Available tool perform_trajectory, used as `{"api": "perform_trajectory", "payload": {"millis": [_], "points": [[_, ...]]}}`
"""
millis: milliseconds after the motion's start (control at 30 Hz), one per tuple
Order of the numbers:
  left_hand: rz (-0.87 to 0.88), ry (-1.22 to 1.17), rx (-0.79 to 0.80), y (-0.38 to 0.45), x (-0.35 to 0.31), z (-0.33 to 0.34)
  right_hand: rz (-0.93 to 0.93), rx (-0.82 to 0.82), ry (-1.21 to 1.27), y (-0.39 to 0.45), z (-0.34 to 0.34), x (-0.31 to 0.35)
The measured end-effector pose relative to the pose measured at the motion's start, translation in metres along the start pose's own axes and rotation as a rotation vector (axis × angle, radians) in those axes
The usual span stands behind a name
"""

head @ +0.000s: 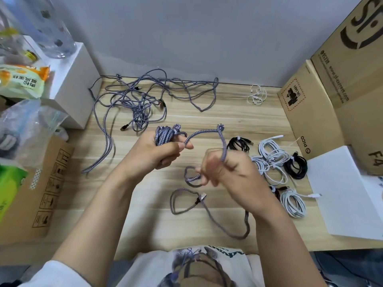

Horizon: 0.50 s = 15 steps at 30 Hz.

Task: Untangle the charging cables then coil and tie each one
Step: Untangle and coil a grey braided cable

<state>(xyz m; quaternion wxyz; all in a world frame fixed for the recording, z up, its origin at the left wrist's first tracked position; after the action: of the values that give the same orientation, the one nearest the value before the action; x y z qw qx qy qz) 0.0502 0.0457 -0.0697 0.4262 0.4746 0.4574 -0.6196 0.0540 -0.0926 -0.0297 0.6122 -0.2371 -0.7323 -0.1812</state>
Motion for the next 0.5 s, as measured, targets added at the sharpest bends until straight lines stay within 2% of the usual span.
{"api": "perform_trajectory", "payload": {"millis": [100,167,267,333,433,467,500], "points": [[-0.072,0.05,0.192,-0.005,0.009,0.005,-0.003,-0.237,0.127,-0.007,-0.025,0.006],[-0.162,0.051,0.394,-0.011,0.017,0.012,-0.028,-0.376,0.092,-0.013,-0.042,0.011],[-0.23,-0.021,0.75,-0.025,0.026,0.029,-0.023,-0.481,0.024,-0.016,-0.054,0.012],[-0.065,-0.232,0.92,-0.029,0.013,0.043,0.008,-0.52,0.011,-0.015,-0.057,0.003],[0.287,-0.642,1.045,-0.031,-0.023,0.057,0.069,-0.475,-0.036,-0.008,-0.051,-0.012],[0.379,-0.779,1.025,-0.03,-0.035,0.056,0.084,-0.435,-0.046,-0.005,-0.047,-0.017],[0.437,-0.912,0.932,-0.026,-0.045,0.05,0.103,-0.386,-0.05,-0.002,-0.043,-0.02]]}}
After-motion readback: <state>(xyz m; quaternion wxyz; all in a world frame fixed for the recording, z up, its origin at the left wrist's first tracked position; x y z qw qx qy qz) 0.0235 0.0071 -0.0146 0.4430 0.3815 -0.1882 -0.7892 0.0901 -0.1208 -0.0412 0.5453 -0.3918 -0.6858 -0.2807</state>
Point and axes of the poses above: each hand's wrist, its own y-axis towards the middle knuckle, its own z-axis out of the palm, x = y × z, the point moved 7 cm from there along y, towards the middle knuckle, and after that the axes turned 14 degrees about x, right-handed, at the moved point
